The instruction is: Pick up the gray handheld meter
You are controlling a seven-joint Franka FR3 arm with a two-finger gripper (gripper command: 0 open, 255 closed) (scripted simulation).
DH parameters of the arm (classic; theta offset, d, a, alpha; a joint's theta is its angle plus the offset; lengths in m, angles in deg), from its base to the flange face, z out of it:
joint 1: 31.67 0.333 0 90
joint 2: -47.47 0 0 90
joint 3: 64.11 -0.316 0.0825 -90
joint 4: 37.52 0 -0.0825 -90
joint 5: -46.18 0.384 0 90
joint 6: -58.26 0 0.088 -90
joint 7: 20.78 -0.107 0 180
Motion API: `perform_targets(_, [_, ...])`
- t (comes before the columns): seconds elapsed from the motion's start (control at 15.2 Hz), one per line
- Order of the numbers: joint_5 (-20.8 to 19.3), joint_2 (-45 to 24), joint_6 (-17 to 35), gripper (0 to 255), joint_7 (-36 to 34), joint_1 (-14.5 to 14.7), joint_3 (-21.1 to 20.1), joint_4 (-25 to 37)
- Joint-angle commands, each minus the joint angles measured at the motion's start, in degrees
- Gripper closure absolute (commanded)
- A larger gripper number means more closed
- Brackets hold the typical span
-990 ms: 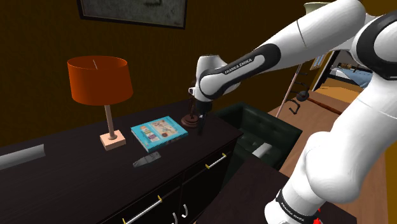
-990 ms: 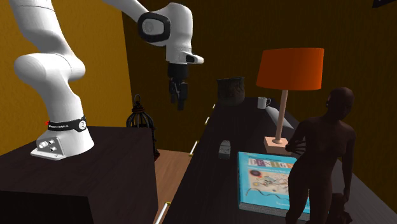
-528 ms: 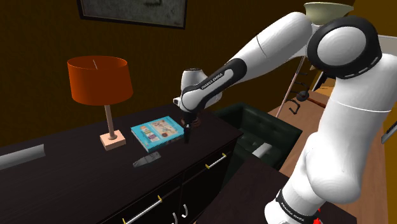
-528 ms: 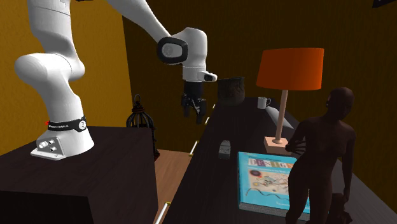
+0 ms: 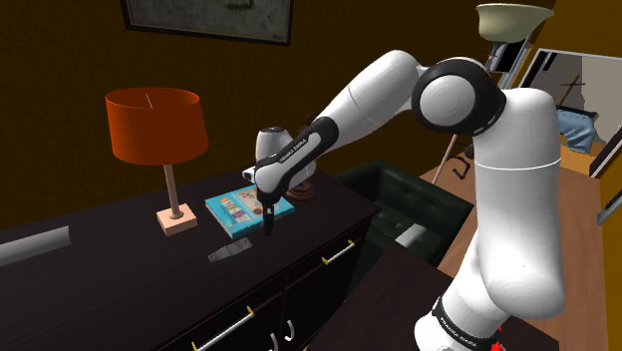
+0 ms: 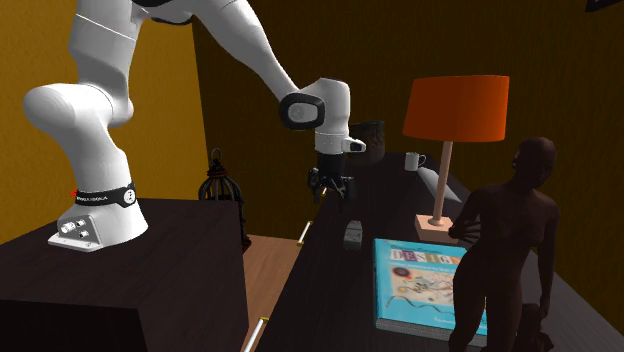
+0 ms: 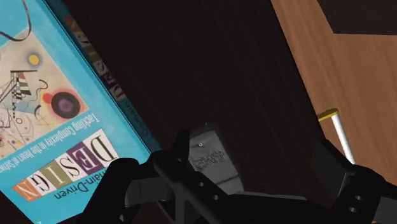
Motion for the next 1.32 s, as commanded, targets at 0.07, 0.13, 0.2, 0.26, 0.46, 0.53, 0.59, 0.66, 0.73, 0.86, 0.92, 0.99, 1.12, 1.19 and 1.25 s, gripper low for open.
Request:
perform_targets(0.07, [-0.5,-6.0,1.5,0,2.7,0.2,-1.3,5.3])
perform_targets(0.13, [-0.7,-8.0,1.8,0,3.5,0.3,-1.7,7.3])
perform_targets(0.2, [-1.0,-10.0,2.1,0,4.3,0.5,-2.1,9.2])
perform_targets(0.26, [-1.3,-11.9,2.3,0,5.1,0.6,-2.4,11.2])
perform_targets(0.46, [-2.4,-17.9,2.7,0,7.3,1.3,-3.5,17.6])
perform_targets(0.53, [-2.8,-19.9,2.7,0,8.0,1.5,-3.8,19.9])
perform_targets(0.59, [-3.1,-22.0,2.6,0,8.7,1.8,-4.1,22.2])
perform_targets(0.66, [-3.4,-23.2,2.6,0,9.2,2.0,-4.3,23.7])
perform_targets(0.73, [-3.4,-23.9,2.9,0,9.2,2.0,-4.3,24.0])
perform_targets(0.86, [-3.4,-25.2,3.7,0,9.2,2.1,-4.3,24.6])
perform_targets(0.92, [-3.4,-25.9,4.0,0,9.2,2.1,-4.2,24.9])
perform_targets(0.99, [-3.4,-26.6,4.4,0,9.2,2.1,-4.2,25.3])
perform_targets(1.12, [-3.4,-28.0,5.0,0,9.2,2.1,-4.2,26.0])
perform_targets(1.19, [-3.4,-28.3,5.2,0,9.2,2.1,-4.2,26.2])
perform_targets(1.25, [-3.4,-28.4,5.2,0,9.2,2.1,-4.2,26.2])
